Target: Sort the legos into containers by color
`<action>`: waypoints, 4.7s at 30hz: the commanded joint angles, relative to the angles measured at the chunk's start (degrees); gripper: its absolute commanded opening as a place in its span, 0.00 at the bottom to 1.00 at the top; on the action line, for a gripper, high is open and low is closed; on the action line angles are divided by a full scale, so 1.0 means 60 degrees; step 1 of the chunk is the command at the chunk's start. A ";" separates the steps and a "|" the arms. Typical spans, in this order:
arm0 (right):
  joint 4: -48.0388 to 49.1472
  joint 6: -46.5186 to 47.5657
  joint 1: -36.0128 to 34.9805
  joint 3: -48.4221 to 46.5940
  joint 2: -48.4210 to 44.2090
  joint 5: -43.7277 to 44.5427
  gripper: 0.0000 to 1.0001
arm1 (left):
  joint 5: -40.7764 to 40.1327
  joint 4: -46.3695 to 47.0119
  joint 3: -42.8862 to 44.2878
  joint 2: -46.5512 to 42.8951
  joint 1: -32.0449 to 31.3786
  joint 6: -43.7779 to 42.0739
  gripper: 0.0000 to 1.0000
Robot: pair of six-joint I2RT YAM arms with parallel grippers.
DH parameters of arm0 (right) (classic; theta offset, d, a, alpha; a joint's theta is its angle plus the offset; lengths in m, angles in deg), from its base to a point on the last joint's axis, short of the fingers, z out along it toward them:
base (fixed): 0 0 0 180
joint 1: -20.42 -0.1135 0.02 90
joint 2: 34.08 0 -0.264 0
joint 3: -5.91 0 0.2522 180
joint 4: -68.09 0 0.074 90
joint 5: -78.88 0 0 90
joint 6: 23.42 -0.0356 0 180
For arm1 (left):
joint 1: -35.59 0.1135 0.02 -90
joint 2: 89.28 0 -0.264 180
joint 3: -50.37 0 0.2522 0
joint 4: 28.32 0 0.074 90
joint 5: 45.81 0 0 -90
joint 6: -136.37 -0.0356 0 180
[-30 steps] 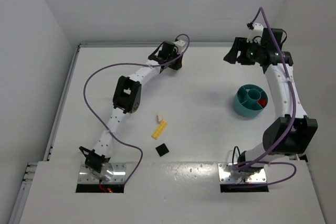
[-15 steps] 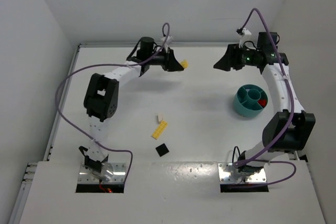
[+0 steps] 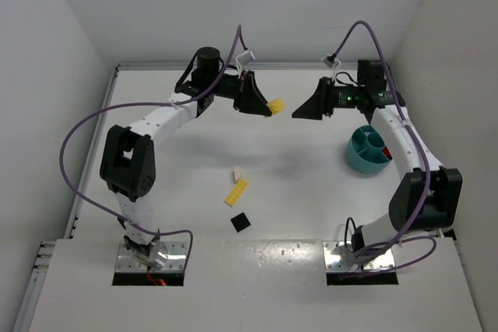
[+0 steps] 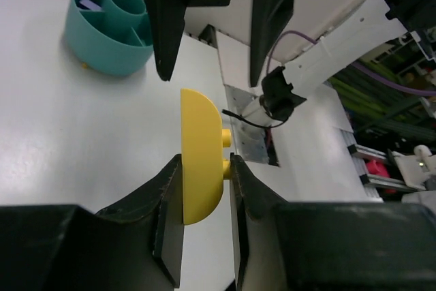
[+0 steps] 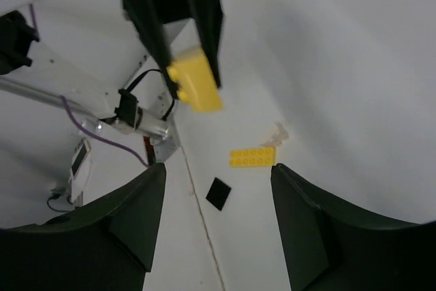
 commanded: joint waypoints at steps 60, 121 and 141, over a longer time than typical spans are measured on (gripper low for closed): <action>-0.7880 0.5694 0.2980 -0.2864 0.0206 0.8550 0.00 | -0.8628 -0.5592 -0.1456 -0.2739 0.1171 -0.3593 1.00; -0.8041 0.4961 0.3420 -0.4726 0.1410 0.7879 0.66 | -1.2055 -0.5388 -0.5836 -0.4043 -0.3105 -0.3829 0.70; -0.8041 0.4961 0.3420 -0.4168 0.0778 0.7967 0.66 | -1.3215 -0.5007 -0.6846 -0.3326 -0.4423 -0.1513 0.69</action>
